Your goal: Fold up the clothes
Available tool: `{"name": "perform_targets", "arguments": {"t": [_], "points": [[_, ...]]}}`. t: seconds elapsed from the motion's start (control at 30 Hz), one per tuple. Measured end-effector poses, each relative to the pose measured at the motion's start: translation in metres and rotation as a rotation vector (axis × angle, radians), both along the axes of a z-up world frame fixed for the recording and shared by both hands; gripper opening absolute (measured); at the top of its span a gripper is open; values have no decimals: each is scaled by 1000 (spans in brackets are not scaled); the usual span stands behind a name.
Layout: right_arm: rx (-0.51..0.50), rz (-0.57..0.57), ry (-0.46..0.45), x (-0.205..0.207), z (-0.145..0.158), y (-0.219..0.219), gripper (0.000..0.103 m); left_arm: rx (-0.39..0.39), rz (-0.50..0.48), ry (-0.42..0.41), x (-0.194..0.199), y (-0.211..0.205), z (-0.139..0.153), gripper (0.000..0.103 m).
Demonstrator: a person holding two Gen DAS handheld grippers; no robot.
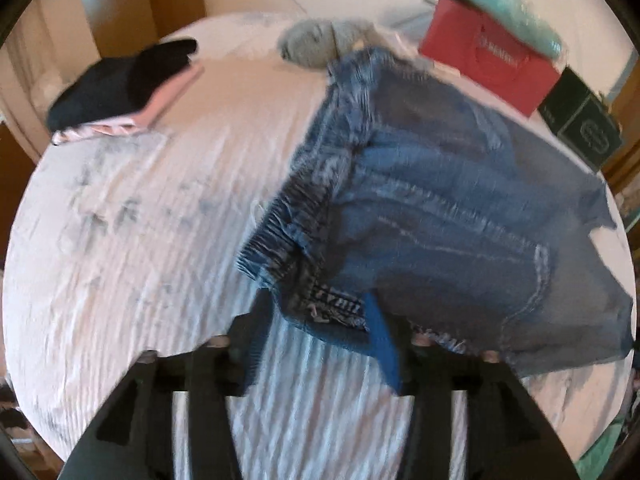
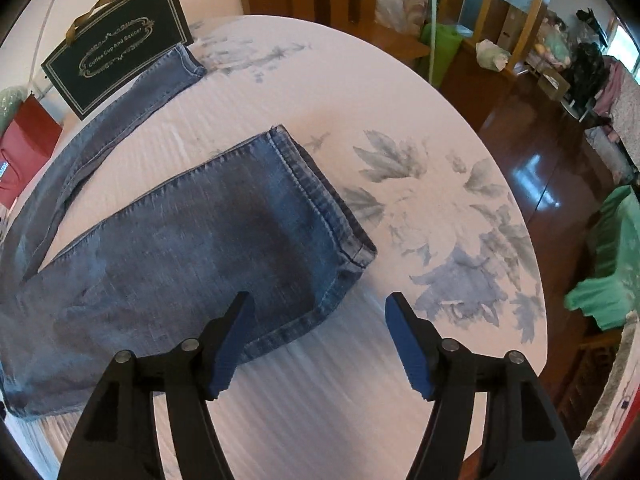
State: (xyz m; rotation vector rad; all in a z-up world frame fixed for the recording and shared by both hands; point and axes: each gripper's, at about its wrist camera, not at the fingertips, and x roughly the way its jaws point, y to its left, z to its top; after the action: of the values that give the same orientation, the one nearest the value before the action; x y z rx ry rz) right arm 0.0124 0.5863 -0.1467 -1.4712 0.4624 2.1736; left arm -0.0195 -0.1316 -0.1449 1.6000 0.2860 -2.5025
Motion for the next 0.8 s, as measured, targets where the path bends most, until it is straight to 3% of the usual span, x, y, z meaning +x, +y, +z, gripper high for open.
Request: {"name": "perform_targets", "arguments": {"t": [0.1, 0.3, 0.33, 0.37, 0.4, 0.43, 0.47, 0.57, 0.67, 0.77, 0.8], "points": [[3, -20, -6, 3, -2, 2, 77, -46, 18, 3, -2, -5, 1, 66], [-26, -29, 11, 0, -7, 1, 93, 15, 37, -67, -14, -8, -38, 66], [-25, -29, 9, -2, -9, -1, 93, 6, 39, -65, -17, -5, -37, 63], [-29, -28, 1, -6, -13, -3, 91, -2, 40, -63, -19, -2, -37, 52], [-33, -26, -8, -10, -16, -5, 69, -11, 41, -60, -22, 1, -36, 36], [-37, -24, -17, -14, -19, -8, 22, -20, 43, -58, -24, 4, -36, 18], [-21, -25, -36, -18, -22, -11, 9, -29, 44, -55, -27, 7, -35, 17], [52, 6, -64, -24, -15, -22, 6, -6, 56, -36, -19, 2, -20, 14], [108, 6, -6, -5, 19, -22, 5, 19, 57, -20, -3, -6, 0, 14], [61, -28, 38, 26, 44, -8, 5, 27, 41, -15, 16, -14, 17, 7], [60, -28, 7, 30, 38, -6, 5, 25, 28, -26, 24, -17, 18, 7]]}}
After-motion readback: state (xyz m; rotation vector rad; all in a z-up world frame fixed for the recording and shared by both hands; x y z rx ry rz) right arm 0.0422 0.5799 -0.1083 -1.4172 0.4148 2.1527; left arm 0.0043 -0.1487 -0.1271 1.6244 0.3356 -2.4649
